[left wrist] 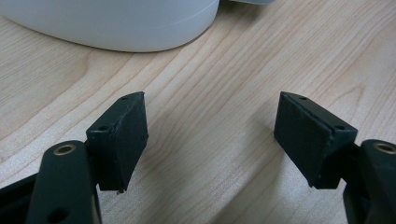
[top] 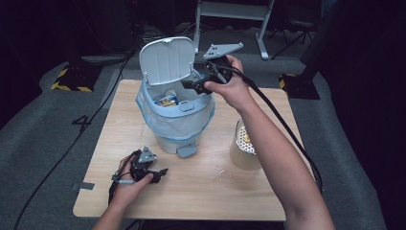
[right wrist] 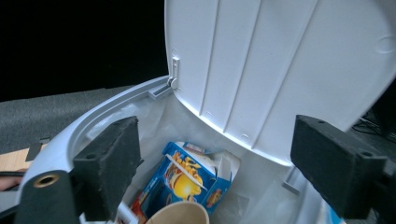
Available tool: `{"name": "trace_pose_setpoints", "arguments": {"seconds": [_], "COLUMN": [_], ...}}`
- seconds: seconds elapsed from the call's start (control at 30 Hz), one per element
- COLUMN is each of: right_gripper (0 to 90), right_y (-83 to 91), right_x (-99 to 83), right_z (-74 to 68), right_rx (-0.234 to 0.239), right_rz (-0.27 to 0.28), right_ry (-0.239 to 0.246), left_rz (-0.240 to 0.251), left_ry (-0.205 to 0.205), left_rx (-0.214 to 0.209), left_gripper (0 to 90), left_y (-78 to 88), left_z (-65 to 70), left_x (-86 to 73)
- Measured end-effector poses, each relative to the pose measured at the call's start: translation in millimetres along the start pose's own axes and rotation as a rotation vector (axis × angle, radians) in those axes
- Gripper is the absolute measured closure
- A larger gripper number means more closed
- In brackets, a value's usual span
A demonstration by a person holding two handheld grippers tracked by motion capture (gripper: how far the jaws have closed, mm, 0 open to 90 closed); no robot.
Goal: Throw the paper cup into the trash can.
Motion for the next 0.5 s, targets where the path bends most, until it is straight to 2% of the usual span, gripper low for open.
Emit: {"name": "trace_pose_setpoints", "arguments": {"seconds": [0.07,0.13,0.17,0.27,0.43,0.47,0.5], "right_gripper": [20.7,20.7,21.8,22.1,22.6,22.8,22.8], "right_y": [4.3,12.9,23.6,32.7,67.2,82.0,82.0], "right_x": [0.8,2.0,3.0,2.5,-6.1,-9.6,-9.6], "right_z": [-0.1,-0.9,-2.0,-1.9,2.8,6.0,6.0], "right_rx": [-0.004,-0.009,-0.012,-0.017,-0.062,-0.075,-0.075], "right_rz": [-0.005,-0.016,-0.016,-0.019,-0.055,-0.056,-0.056], "right_ry": [0.004,0.014,0.019,0.016,0.032,0.020,0.020], "left_rz": [0.000,0.000,-0.001,-0.003,-0.003,-0.003,-0.003], "left_ry": [-0.001,-0.002,-0.003,-0.001,-0.002,-0.003,-0.003], "left_rx": [-0.001,0.000,0.001,-0.001,0.003,0.003,0.003], "left_gripper": [26.1,26.1,26.1,26.1,26.1,26.1,26.1], "left_y": [0.1,0.5,0.9,2.0,3.8,3.9,3.9], "left_z": [0.0,-0.1,-0.3,-0.1,-0.9,-0.9,-0.9], "left_x": [-0.2,-0.6,-0.9,-2.1,-3.5,-3.7,-3.7]}}
Point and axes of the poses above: each handheld gripper's, and its own axes: y roughly backward along the jaws, x roughly out of its top, z roughly to its right, the point moved 6 cm from there along -y, roughly forward along the jaws, and after that the axes turned 8 degrees about -x, right-handed, at the moved point
